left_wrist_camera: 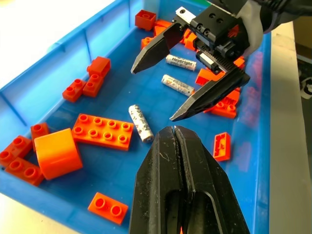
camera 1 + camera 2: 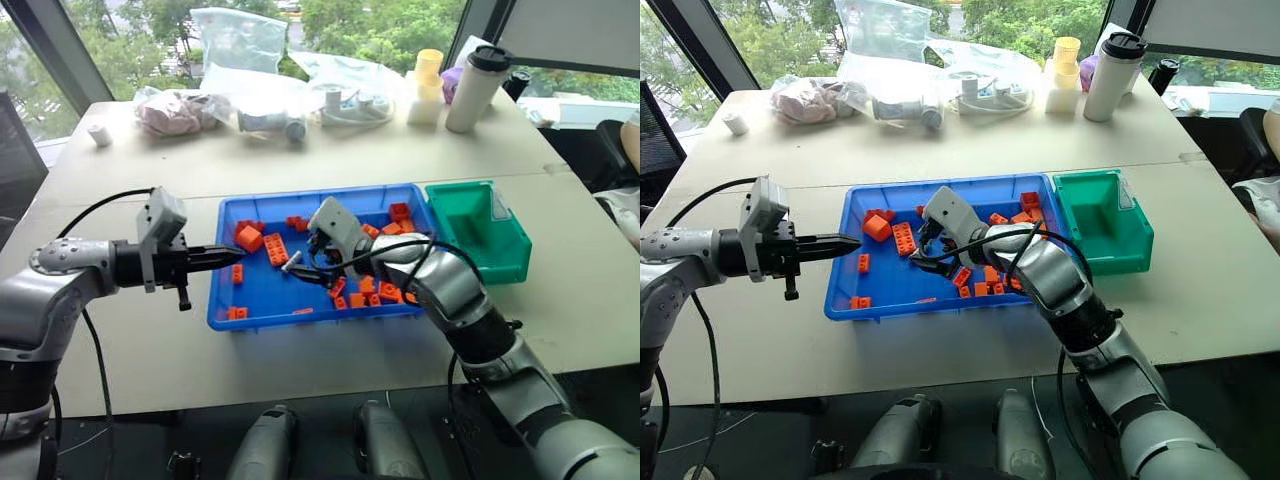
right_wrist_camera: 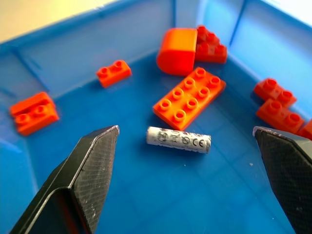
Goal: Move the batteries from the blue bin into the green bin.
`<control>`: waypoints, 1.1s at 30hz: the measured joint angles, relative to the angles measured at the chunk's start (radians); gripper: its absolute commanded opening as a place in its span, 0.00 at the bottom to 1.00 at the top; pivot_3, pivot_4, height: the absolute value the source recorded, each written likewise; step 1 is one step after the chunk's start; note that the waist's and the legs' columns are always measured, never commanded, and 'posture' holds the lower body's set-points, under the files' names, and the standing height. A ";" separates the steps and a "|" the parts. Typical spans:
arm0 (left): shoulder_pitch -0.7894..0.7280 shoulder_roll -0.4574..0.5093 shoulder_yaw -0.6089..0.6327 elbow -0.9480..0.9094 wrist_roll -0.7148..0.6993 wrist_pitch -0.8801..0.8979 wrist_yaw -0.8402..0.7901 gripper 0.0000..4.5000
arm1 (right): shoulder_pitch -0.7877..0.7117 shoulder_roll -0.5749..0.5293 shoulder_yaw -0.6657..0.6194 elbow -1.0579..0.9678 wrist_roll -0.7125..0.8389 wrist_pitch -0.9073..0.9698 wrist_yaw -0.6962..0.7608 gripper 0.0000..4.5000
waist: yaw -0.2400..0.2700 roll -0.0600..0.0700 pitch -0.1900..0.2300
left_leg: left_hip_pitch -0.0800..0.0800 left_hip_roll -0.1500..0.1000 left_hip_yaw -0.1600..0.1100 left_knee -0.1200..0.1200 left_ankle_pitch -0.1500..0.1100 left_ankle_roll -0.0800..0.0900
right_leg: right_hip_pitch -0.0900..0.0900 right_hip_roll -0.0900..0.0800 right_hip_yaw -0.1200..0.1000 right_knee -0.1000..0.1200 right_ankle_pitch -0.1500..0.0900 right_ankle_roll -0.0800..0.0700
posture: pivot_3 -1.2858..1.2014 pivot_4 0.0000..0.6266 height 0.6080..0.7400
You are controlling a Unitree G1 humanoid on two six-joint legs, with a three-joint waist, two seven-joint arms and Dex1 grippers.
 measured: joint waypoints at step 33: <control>0.049 0.002 0.010 -0.037 0.002 -0.005 0.023 0.00 | -0.037 0.147 0.088 0.145 -0.148 0.011 -0.004 1.00 | -0.011 0.000 0.000 | 0.001 0.002 0.000 -0.002 -0.002 0.003 | -0.003 0.002 0.000 0.003 0.000 0.000 | 0.52 0.24 1.00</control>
